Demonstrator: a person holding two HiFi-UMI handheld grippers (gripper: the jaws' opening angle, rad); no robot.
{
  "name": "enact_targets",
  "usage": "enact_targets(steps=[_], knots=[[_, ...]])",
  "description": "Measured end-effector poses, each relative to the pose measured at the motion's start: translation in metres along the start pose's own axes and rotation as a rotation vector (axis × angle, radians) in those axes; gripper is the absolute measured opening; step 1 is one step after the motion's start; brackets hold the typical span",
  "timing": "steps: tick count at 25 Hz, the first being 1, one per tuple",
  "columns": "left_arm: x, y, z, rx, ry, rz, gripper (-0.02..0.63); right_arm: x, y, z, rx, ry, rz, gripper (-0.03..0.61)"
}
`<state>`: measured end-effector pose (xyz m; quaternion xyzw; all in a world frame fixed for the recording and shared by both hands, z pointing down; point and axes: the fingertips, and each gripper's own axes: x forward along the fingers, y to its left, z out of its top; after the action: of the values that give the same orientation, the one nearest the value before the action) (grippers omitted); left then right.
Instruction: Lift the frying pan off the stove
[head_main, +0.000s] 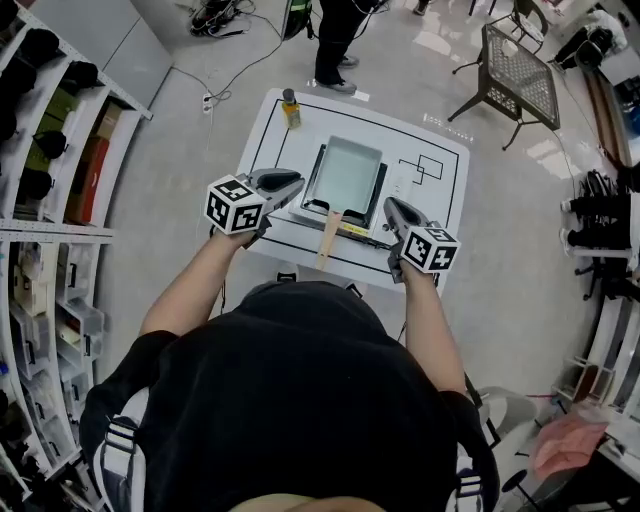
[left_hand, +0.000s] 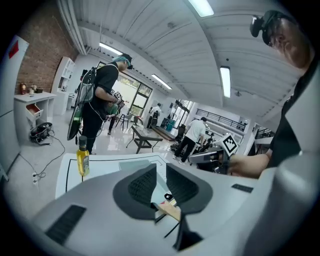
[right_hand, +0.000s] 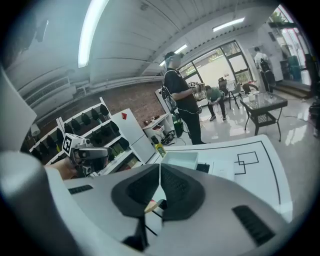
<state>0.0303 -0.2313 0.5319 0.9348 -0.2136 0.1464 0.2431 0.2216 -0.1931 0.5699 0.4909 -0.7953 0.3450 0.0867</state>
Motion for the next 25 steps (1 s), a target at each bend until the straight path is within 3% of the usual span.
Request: enact_targets(steps=[12, 25], knots=[[0.028, -0.007, -0.041, -0.096, 0.088, -0.07, 0.125, 0.022, -0.009, -0.042, 0.095, 0.081, 0.066, 0.075], [0.049, -0.026, -0.106, -0.256, 0.215, -0.17, 0.19, 0.045, -0.008, -0.087, 0.228, 0.187, 0.161, 0.135]])
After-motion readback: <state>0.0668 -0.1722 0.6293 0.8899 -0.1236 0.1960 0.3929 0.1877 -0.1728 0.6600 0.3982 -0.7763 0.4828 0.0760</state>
